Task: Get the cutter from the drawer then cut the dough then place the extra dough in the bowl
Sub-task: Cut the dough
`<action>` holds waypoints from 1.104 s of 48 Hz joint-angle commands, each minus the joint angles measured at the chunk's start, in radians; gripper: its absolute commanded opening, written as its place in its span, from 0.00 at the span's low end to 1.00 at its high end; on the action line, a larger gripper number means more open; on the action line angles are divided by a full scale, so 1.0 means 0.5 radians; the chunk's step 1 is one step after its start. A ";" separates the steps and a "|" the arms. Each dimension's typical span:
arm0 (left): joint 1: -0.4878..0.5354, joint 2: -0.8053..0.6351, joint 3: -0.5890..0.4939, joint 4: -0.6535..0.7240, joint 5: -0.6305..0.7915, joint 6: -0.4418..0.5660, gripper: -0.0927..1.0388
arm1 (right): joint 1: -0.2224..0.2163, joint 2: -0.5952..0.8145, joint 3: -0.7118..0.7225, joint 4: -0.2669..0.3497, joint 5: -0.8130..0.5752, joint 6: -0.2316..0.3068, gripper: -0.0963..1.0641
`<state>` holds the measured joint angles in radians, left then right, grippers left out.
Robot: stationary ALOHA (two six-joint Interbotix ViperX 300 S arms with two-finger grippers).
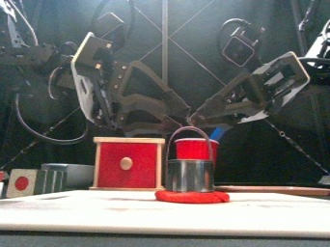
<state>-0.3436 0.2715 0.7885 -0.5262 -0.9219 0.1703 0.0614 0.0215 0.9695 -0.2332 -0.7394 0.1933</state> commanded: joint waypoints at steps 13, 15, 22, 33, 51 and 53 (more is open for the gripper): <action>0.043 0.006 0.006 0.003 0.009 0.006 0.85 | 0.003 -0.003 -0.006 0.049 -0.003 0.006 0.76; 0.055 0.025 -0.003 0.003 0.021 0.006 0.85 | 0.006 0.009 -0.009 0.055 -0.006 0.006 0.76; 0.071 0.058 -0.037 0.037 0.046 0.006 0.84 | 0.046 0.052 -0.021 0.071 -0.012 0.028 0.76; 0.074 0.061 -0.037 0.080 0.074 0.006 0.84 | 0.123 0.083 -0.025 0.196 -0.015 0.006 0.76; 0.086 0.074 -0.018 0.166 0.080 0.012 0.84 | 0.206 0.236 -0.064 0.448 -0.061 -0.012 0.76; 0.092 0.074 -0.015 0.166 0.083 0.012 0.84 | 0.224 0.273 -0.067 0.491 -0.114 -0.015 0.76</action>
<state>-0.3053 0.3191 0.7869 -0.4510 -0.8759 0.1749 0.1580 0.1503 0.9526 -0.0169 -0.7532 0.1871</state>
